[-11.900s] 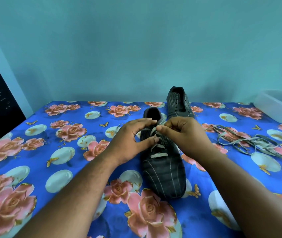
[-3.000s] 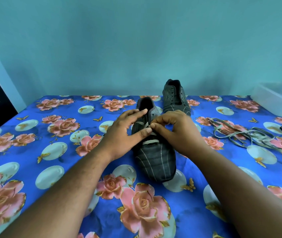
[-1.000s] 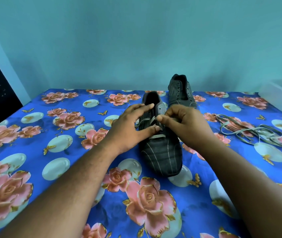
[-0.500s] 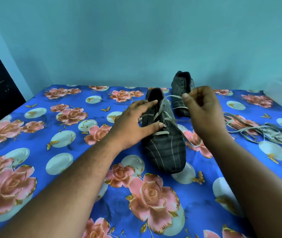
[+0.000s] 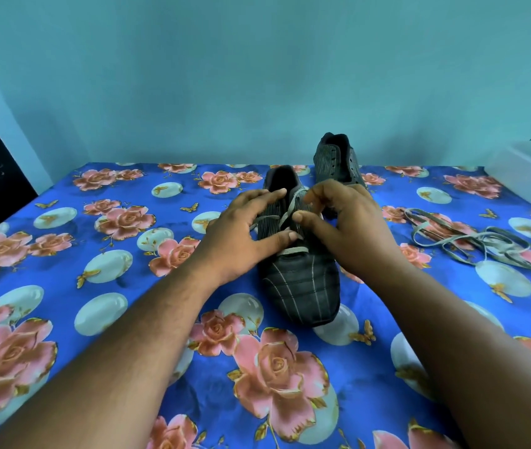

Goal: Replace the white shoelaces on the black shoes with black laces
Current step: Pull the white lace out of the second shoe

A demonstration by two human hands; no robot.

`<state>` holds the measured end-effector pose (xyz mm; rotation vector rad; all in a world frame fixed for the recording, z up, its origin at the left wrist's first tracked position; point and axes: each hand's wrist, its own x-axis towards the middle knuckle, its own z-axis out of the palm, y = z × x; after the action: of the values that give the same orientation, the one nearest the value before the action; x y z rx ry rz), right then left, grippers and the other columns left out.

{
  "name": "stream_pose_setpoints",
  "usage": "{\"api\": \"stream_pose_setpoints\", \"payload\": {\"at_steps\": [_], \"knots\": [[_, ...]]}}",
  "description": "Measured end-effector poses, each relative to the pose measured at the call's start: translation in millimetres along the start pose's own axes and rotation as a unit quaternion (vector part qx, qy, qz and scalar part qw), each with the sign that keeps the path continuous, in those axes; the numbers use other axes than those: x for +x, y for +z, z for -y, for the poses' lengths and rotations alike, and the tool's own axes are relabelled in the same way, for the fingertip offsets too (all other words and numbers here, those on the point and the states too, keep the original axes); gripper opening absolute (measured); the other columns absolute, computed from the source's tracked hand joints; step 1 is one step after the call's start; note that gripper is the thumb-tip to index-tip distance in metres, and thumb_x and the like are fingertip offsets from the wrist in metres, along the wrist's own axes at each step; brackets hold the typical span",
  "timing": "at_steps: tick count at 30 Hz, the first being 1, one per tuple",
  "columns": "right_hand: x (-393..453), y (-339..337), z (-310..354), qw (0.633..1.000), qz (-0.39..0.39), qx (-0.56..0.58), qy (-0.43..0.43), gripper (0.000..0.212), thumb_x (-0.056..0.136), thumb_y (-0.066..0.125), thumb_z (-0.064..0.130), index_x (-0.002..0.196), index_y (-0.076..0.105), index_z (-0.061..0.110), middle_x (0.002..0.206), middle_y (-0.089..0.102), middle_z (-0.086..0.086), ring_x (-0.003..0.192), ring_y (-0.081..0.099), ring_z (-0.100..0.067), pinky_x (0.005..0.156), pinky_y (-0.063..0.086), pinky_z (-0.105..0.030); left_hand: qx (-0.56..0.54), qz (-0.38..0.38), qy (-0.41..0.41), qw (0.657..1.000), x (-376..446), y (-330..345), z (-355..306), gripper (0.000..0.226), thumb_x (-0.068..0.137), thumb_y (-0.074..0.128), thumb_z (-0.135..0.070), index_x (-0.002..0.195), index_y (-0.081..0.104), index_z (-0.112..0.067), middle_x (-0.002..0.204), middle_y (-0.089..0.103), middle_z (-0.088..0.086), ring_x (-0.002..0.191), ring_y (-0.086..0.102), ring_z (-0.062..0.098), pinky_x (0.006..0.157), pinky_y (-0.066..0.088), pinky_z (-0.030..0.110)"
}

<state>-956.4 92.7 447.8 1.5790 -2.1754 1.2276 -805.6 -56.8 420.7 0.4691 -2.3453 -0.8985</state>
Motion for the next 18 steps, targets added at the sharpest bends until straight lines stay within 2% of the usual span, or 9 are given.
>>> {"api": "stream_pose_setpoints", "payload": {"at_steps": [4, 9, 14, 18], "knots": [[-0.9, 0.0, 2.0, 0.998, 0.037, -0.038, -0.017, 0.029, 0.079, 0.054, 0.066, 0.083, 0.063, 0.039, 0.073, 0.058, 0.022, 0.091, 0.049, -0.012, 0.087, 0.045, -0.047, -0.004, -0.004, 0.007, 1.0, -1.2, 0.0, 0.4, 0.079, 0.07, 0.064, -0.079, 0.142, 0.043, -0.057, 0.146, 0.044, -0.017, 0.137, 0.044, 0.002, 0.117, 0.039, 0.043], [1.9, -1.6, -4.8, 0.998, 0.062, -0.024, 0.014, 0.014, 0.088, 0.072, 0.044, 0.089, 0.063, 0.033, 0.069, 0.058, 0.017, 0.077, 0.055, -0.011, 0.085, 0.048, -0.048, -0.007, -0.008, 0.012, 1.0, -0.7, 0.7, 1.1, 0.079, 0.07, 0.066, -0.078, 0.142, 0.044, -0.055, 0.144, 0.046, -0.016, 0.137, 0.044, 0.002, 0.117, 0.039, 0.043], [4.4, -7.5, -10.2, 0.995, 0.066, -0.074, -0.006, 0.009, 0.089, 0.068, 0.047, 0.086, 0.069, 0.038, 0.067, 0.056, 0.019, 0.082, 0.055, -0.014, 0.088, 0.047, -0.047, -0.008, -0.006, 0.014, 1.0, -1.4, 0.2, -0.3, 0.079, 0.07, 0.067, -0.076, 0.143, 0.046, -0.052, 0.144, 0.046, -0.017, 0.136, 0.044, 0.0, 0.118, 0.038, 0.041], [4.1, -5.9, -9.7, 0.998, 0.06, -0.033, -0.004, 0.014, 0.09, 0.063, 0.046, 0.08, 0.058, 0.039, 0.071, 0.06, 0.017, 0.078, 0.054, -0.01, 0.083, 0.046, -0.045, -0.011, -0.006, 0.01, 1.0, -2.8, -0.7, -2.7, 0.08, 0.069, 0.066, -0.076, 0.143, 0.048, -0.051, 0.143, 0.045, -0.018, 0.135, 0.044, -0.002, 0.118, 0.038, 0.038]]}}
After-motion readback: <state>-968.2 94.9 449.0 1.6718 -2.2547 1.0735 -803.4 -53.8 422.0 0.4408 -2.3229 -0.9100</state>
